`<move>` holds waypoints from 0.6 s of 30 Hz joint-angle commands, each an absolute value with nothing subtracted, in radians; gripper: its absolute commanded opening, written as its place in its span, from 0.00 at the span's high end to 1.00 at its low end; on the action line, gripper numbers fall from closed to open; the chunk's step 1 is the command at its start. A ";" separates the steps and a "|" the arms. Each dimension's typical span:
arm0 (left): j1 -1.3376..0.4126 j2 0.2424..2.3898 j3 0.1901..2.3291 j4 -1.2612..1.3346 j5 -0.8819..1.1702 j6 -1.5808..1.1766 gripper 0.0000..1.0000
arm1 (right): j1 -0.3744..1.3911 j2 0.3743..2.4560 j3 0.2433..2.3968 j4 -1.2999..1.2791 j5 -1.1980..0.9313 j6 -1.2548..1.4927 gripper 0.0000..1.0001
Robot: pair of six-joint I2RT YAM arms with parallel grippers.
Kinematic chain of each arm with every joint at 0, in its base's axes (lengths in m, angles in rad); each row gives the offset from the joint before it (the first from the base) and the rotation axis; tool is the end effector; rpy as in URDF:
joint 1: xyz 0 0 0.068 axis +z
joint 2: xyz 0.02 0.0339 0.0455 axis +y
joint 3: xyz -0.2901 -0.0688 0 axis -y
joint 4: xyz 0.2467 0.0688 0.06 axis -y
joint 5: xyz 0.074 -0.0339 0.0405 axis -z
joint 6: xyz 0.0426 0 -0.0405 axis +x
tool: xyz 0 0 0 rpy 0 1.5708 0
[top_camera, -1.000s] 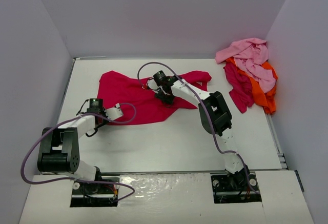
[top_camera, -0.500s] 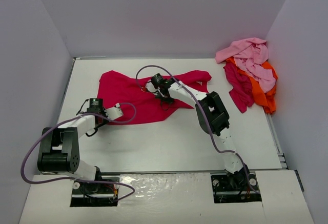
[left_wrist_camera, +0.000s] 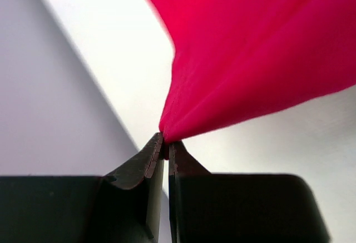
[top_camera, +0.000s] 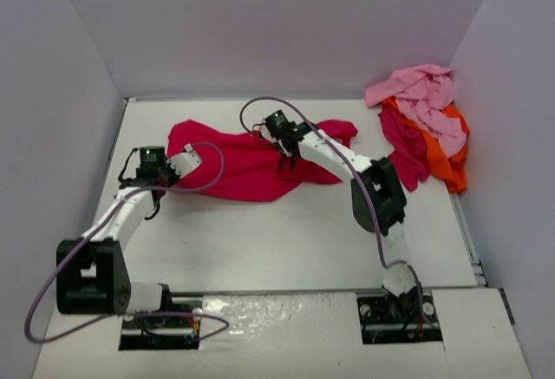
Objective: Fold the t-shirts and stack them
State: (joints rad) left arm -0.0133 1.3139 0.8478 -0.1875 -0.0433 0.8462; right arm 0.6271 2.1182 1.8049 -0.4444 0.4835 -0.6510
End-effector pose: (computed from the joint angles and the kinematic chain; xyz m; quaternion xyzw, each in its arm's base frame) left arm 0.2862 -0.0020 0.2659 0.3648 0.8189 0.1968 0.3969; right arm 0.4208 0.2805 0.2655 -0.4559 0.7723 -0.2245 0.3813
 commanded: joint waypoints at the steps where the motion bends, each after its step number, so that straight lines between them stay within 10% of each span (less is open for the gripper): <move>1: -0.006 1.200 0.991 -0.175 -0.094 0.740 1.00 | 0.581 1.807 1.820 -0.389 0.636 -0.709 1.00; 18: 0.157 1.006 1.635 -0.482 -0.104 0.369 1.00 | 0.338 1.086 1.734 -0.364 0.220 -0.530 1.00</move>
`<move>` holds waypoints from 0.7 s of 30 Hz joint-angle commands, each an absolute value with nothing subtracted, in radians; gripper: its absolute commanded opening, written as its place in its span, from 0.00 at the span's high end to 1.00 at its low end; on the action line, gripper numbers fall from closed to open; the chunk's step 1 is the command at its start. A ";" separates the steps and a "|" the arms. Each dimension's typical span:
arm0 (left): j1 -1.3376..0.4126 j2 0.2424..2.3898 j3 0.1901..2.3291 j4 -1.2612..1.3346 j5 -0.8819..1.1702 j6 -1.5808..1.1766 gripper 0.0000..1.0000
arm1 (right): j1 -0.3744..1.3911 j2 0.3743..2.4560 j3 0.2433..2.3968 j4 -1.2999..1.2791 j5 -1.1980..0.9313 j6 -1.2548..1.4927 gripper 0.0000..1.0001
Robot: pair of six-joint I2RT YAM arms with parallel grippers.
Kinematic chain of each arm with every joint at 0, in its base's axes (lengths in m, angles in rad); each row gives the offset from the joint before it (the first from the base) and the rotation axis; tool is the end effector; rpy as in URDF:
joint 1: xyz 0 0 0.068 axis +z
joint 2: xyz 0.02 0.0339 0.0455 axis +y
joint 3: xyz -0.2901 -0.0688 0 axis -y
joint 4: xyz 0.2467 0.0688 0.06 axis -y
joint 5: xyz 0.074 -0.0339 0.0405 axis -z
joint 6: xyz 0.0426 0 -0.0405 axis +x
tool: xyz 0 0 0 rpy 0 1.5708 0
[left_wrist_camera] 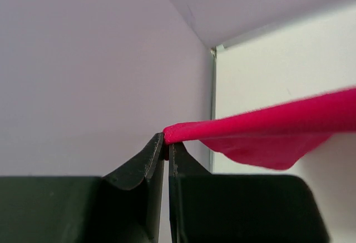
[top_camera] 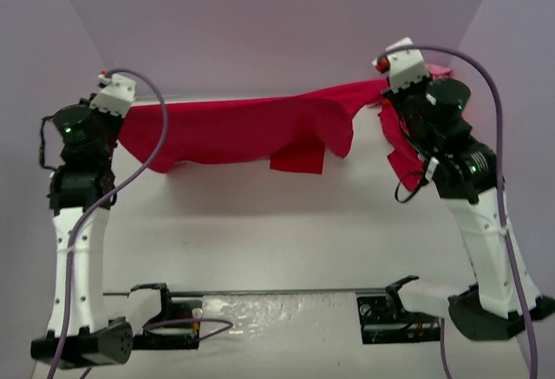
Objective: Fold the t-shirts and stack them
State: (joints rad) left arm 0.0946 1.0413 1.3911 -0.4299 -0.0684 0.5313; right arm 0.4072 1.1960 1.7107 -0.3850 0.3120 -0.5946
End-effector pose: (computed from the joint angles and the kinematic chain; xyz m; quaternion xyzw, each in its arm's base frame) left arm 0.1996 0.0219 0.4955 0.1364 0.7220 0.2326 0.6372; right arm 0.2004 0.0722 0.5719 -0.2106 0.6278 -0.1715 0.7295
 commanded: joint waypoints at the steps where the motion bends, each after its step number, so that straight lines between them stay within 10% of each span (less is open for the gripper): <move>1: 0.161 1.005 1.673 -0.513 -0.101 0.351 1.00 | 0.325 1.060 1.735 -0.370 0.205 -0.512 1.00; 21: 0.130 1.052 2.334 -1.006 0.070 0.307 1.00 | 0.143 0.954 2.041 -0.570 -0.113 -0.407 1.00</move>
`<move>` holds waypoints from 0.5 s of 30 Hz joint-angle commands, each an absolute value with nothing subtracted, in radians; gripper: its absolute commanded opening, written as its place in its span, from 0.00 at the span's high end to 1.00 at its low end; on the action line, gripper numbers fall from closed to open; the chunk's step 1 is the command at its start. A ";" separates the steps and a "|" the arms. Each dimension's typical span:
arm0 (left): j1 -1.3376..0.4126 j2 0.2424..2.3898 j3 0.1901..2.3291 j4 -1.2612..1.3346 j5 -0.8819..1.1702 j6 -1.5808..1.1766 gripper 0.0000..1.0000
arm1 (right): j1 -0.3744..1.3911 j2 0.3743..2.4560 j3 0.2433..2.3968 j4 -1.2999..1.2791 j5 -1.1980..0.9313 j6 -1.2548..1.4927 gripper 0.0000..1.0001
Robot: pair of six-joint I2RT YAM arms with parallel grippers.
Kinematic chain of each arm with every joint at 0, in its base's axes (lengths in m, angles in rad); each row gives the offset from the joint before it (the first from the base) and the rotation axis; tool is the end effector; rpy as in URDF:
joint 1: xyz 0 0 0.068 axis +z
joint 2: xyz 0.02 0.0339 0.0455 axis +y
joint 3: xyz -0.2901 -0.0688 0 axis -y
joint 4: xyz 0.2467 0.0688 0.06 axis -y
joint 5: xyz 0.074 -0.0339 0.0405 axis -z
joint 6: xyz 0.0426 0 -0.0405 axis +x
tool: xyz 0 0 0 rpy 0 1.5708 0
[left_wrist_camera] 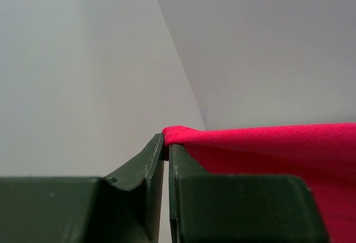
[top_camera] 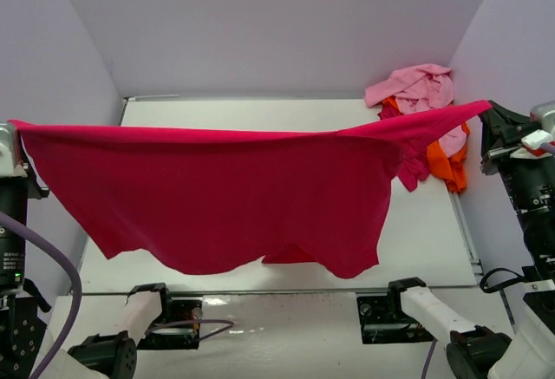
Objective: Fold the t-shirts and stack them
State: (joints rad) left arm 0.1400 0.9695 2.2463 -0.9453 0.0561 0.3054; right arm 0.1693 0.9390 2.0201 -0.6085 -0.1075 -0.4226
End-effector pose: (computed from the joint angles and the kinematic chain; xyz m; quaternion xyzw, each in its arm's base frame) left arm -0.0193 -0.0051 0.6441 0.0707 0.5767 0.1638 0.7973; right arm 0.0144 0.0071 0.6465 -0.1958 0.4851 -0.0798 0.8485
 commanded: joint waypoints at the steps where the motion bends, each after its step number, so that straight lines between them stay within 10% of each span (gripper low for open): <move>1: 0.128 1.068 2.352 -1.012 0.072 0.308 1.00 | 0.141 0.960 2.046 -0.571 -0.107 -0.408 1.00; 15: 0.126 1.404 2.219 -0.846 0.126 0.381 1.00 | 0.153 1.396 2.138 -0.450 -0.036 -0.464 1.00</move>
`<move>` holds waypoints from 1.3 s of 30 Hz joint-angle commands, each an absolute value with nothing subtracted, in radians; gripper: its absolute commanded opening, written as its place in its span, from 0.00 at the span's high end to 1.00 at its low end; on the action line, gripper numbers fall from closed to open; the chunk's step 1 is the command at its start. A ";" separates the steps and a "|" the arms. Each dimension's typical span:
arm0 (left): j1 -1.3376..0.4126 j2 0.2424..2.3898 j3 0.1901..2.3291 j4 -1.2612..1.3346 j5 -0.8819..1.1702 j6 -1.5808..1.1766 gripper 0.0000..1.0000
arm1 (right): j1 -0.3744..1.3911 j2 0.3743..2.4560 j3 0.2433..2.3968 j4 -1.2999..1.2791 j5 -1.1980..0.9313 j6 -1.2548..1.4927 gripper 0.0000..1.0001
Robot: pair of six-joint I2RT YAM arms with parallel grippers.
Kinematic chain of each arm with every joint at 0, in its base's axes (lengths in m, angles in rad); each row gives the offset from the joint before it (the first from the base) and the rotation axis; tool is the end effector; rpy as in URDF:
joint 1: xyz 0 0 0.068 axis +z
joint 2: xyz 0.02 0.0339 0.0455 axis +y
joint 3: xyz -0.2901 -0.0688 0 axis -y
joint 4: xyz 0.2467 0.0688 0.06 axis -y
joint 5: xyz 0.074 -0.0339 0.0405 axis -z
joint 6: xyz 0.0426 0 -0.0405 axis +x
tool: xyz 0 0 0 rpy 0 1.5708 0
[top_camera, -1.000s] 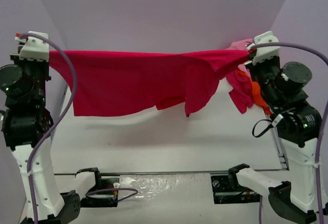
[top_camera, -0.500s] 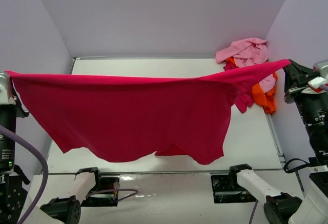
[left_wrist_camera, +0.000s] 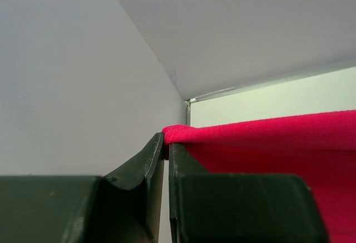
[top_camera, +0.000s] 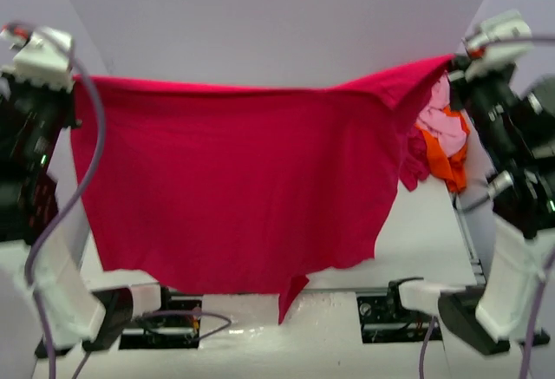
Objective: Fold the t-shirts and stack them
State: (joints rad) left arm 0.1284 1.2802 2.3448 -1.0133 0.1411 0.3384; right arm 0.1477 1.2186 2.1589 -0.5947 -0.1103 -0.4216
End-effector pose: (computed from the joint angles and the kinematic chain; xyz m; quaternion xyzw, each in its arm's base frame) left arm 0.1198 0.0094 0.6422 0.1228 0.6779 0.1200 0.7148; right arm 0.1243 0.0232 0.6598 -0.2045 0.5384 -0.0801 0.8136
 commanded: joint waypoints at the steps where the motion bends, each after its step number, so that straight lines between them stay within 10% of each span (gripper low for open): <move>1: 0.126 1.431 2.188 -0.822 0.131 0.391 1.00 | 0.153 1.442 2.133 -0.436 -0.038 -0.483 0.99; 19: 0.085 2.091 2.081 -0.489 -0.063 0.491 1.00 | 0.275 2.324 2.315 -0.238 0.161 -0.686 1.00; 39: 0.106 2.152 2.097 -0.433 -0.084 0.494 1.00 | 0.339 2.089 2.065 -0.216 0.233 -0.739 1.00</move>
